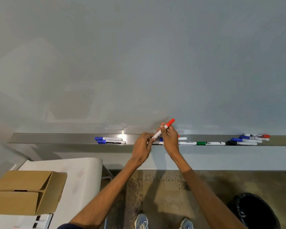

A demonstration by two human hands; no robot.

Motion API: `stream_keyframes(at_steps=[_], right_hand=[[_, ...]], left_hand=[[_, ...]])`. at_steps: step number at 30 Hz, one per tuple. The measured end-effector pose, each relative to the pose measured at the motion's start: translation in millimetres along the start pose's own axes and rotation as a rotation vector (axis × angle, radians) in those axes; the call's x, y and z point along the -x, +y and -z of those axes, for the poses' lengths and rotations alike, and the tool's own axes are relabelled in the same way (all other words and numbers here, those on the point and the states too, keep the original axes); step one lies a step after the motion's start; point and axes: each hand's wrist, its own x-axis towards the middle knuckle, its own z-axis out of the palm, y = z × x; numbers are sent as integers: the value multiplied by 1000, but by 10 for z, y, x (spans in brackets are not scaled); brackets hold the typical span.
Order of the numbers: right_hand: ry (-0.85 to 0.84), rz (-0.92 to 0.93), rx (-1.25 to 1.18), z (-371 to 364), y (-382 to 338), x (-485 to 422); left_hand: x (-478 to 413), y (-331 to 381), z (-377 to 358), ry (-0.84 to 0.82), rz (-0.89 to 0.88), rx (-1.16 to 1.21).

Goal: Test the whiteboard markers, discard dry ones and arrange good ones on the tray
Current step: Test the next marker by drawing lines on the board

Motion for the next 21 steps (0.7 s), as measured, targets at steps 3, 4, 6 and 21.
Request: stream_keyframes(at_steps=[3,4,6,21], right_hand=[[-55,45,74,23,-87,24],[-73,65,117,43,-111,22],[-99,106,198,98,-130,8],[-199,393,1208,483,-363,-73]], left_hand=[[19,107,17,-110,43,93],[20,125,38,-124,75,145],[-1,150,103,-110,144,321],[-417,437,514,-304,-460,-515]])
